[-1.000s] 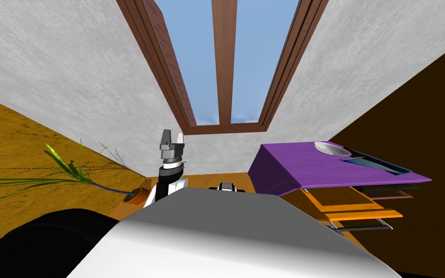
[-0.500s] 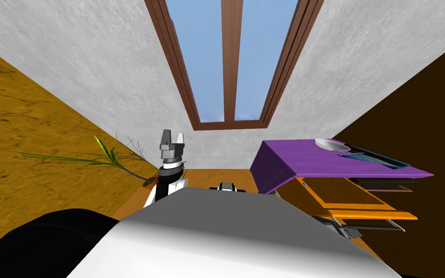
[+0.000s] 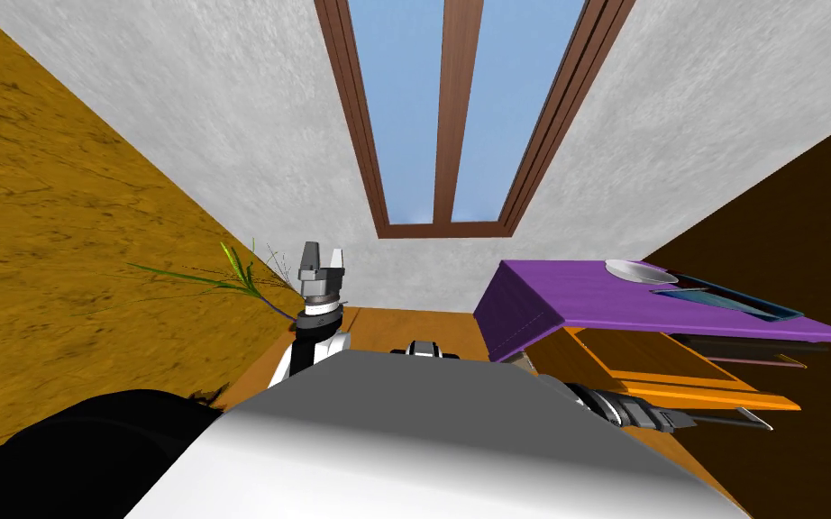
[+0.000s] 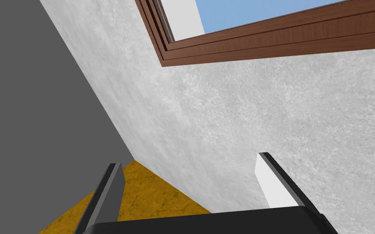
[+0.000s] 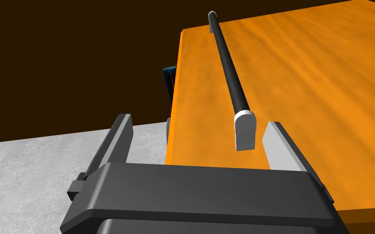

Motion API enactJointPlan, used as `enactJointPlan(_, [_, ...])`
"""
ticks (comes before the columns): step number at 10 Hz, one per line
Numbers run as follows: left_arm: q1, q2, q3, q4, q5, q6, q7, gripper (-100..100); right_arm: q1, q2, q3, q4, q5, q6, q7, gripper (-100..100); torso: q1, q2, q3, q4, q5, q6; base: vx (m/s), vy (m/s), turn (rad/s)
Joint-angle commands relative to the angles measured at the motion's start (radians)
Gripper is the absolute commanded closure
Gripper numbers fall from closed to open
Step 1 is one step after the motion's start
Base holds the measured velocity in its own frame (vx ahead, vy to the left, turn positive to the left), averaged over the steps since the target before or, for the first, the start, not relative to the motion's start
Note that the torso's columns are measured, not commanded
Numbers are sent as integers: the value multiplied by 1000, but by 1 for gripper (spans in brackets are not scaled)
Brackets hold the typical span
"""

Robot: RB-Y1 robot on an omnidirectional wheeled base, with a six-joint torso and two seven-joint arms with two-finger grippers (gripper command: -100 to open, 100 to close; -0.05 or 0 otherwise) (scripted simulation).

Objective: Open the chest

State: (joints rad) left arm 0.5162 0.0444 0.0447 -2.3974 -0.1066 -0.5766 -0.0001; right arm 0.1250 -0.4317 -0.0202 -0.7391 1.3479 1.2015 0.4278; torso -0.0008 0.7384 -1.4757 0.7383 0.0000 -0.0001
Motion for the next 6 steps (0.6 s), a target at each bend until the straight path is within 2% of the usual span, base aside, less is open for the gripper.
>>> enactJointPlan(1, [0,0,0,0,0,0,0,0,-37,-54,-34,-12,-57,-35,74,-100,2,0,0,0,1,0,-117,96,89])
enactJointPlan(2, [0,0,0,0,0,0,0,0,-41,-40,-24,9,-44,-30,51,-100,6,1,-1,1,4,0,-47,31,12])
enactJointPlan(3, [0,0,0,0,0,0,0,0,-43,-42,-26,10,-46,-33,58,0,6,-2,-2,0,4,0,-10,0,-4])
enactJointPlan(6, [0,0,0,0,0,0,0,0,-42,-41,-25,10,-46,-33,57,0,0,-1,-1,-1,0,0,-2,0,0])
